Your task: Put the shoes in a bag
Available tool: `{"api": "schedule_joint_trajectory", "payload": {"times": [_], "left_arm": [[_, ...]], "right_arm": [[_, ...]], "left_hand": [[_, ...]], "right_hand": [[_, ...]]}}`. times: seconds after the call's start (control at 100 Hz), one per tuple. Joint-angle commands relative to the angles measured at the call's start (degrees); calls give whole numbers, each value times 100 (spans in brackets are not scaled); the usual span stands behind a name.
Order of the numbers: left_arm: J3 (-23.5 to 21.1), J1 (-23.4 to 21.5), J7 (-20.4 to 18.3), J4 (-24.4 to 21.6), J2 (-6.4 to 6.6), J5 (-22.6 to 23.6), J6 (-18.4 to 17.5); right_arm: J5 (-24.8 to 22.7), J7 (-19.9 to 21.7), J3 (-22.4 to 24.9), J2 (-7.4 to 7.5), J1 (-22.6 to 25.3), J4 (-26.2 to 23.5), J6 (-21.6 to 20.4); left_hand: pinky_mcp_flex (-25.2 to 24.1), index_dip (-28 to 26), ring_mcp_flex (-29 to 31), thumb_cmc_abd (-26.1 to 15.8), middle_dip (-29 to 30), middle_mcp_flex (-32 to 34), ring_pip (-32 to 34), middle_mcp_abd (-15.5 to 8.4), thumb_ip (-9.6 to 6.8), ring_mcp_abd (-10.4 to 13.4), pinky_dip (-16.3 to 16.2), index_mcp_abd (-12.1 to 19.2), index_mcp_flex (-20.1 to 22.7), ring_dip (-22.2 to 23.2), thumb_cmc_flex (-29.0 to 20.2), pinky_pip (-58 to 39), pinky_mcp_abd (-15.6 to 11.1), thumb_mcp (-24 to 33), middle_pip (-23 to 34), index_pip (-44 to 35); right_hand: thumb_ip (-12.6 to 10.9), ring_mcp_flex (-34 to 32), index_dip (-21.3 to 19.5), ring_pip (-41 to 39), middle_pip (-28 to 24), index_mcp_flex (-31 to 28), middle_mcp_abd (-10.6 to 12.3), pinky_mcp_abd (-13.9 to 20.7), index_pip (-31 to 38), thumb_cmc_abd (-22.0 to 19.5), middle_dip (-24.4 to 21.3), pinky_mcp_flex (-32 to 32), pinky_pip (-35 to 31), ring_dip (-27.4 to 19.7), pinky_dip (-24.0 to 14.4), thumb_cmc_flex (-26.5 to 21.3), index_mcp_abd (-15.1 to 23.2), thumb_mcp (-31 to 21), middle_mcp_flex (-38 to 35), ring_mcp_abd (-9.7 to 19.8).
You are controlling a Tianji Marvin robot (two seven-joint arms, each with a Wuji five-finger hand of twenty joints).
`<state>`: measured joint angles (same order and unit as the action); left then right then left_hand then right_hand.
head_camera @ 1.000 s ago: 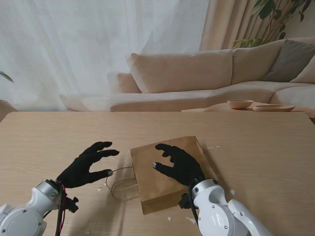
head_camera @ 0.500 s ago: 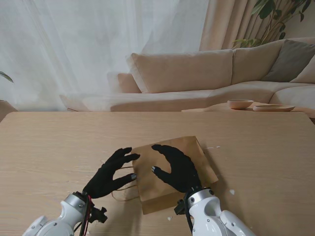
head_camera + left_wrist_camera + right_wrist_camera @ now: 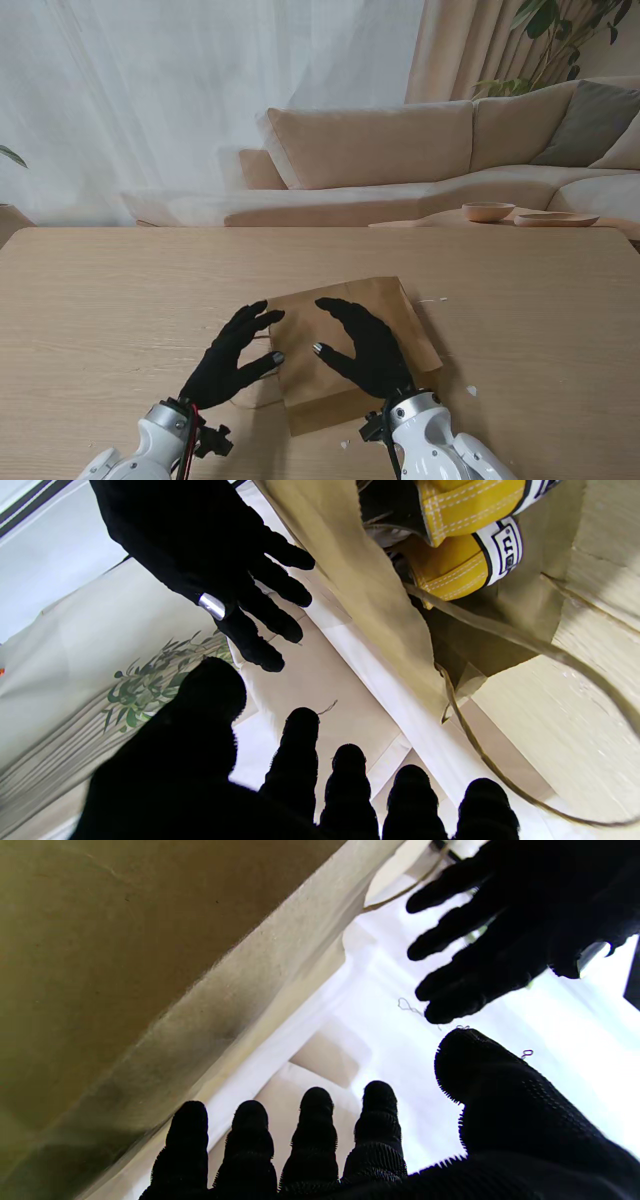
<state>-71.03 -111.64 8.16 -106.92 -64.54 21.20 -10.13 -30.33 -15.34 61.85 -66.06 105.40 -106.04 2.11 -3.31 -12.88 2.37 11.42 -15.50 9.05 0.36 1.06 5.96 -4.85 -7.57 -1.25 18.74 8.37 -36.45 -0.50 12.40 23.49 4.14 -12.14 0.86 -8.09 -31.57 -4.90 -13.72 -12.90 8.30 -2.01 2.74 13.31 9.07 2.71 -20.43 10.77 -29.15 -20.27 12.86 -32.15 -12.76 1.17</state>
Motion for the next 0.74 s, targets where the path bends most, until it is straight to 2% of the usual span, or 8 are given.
{"api": "schedule_joint_trajectory", "payload": {"times": [0.0,0.08,0.24,0.47,0.73], "left_arm": [[58,8,-111,-4,-89,-178,102],[137,68,34,39,-143,-374,140],[233,162,292,118,-210,-425,69],[170,104,340,121,-208,-361,-132],[112,42,307,113,-202,-415,-214]], "right_arm": [[75,36,13,-49,-3,62,-67],[196,111,29,-42,-35,118,-230],[336,270,38,-18,-126,272,-483],[275,213,-13,-24,-141,277,-477],[174,129,-76,-31,-133,245,-437]], "left_hand": [[-15,71,-92,-255,-12,-169,-143,-379,-115,273,189,299,-206,-115,182,182,-103,-161,-171,-28],[10,95,-78,-284,-37,-173,-139,-459,-126,333,313,400,-263,-245,188,165,-156,-170,-247,-188],[15,106,-76,-362,-87,-191,-140,-491,-115,405,328,352,-352,-264,244,147,-230,-184,-250,-233],[19,99,-63,-394,-155,-166,-112,-508,-111,387,342,454,-248,-246,209,138,-232,-221,-223,-328],[16,122,-70,-405,-178,-164,-113,-496,-114,381,348,421,-248,-209,201,138,-242,-261,-212,-323]], "right_hand": [[-55,279,-59,228,216,130,274,209,-178,-333,-79,202,284,-100,-59,240,305,233,176,324],[-58,292,-64,429,405,151,341,309,-284,-491,-158,138,560,-137,66,311,312,424,161,402],[-68,327,-59,522,473,193,371,363,-310,-538,-180,54,816,-139,253,333,314,496,174,431],[-81,318,-69,508,466,192,354,351,-301,-502,-173,33,849,-109,267,265,311,492,166,418],[-91,311,-84,496,465,180,331,348,-293,-483,-170,33,843,-87,246,233,307,490,170,409]]}}
